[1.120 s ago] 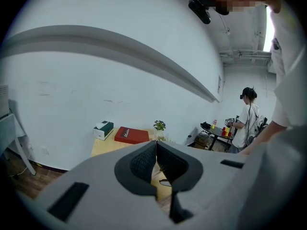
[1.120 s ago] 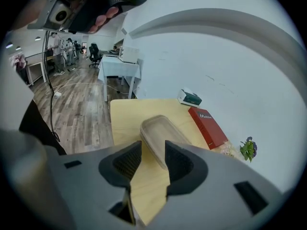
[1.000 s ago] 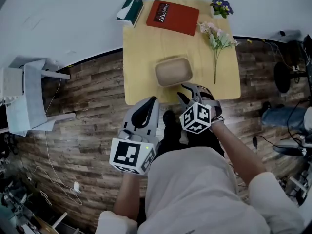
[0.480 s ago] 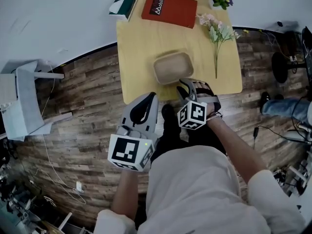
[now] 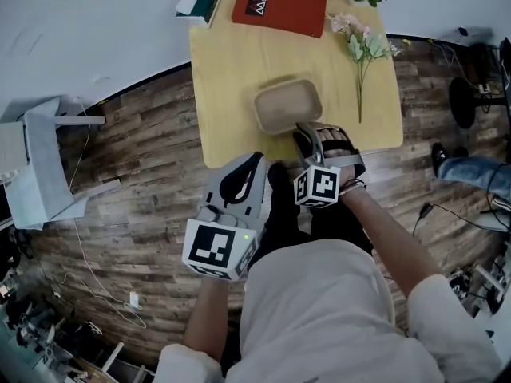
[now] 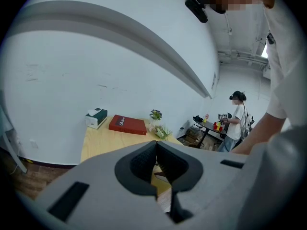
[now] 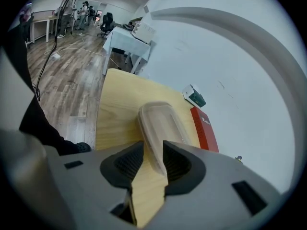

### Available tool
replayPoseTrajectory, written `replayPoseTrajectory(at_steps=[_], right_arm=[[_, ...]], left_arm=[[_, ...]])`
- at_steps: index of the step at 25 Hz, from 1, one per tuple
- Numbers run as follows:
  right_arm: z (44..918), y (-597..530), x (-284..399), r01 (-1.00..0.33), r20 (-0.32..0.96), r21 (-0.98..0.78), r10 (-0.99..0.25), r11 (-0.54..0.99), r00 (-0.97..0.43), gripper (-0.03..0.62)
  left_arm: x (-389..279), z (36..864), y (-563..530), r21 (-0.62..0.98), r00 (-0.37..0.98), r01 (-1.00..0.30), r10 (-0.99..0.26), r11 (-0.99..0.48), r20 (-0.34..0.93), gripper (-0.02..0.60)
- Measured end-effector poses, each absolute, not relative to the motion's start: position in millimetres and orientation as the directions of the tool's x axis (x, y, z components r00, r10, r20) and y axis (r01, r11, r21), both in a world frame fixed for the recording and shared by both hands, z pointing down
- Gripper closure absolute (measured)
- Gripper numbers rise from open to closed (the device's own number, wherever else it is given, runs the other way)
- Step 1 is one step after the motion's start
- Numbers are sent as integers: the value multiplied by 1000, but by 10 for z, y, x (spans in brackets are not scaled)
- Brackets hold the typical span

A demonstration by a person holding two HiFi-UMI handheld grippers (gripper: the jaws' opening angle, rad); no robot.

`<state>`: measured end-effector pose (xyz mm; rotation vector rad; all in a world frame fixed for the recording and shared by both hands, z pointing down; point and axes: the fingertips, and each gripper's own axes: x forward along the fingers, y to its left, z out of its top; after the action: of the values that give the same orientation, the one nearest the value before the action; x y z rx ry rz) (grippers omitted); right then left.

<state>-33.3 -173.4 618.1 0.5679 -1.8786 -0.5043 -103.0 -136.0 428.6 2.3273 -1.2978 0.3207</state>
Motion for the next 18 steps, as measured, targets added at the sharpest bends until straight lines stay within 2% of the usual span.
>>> replayPoseTrajectory(at_steps=[18], right_arm=[[6243,-1720,-333,-139,676,664,-669,735,-309,503]], left_arm=[[-1143,4324,-1260,264,515,-857,-743,-443,427,577]])
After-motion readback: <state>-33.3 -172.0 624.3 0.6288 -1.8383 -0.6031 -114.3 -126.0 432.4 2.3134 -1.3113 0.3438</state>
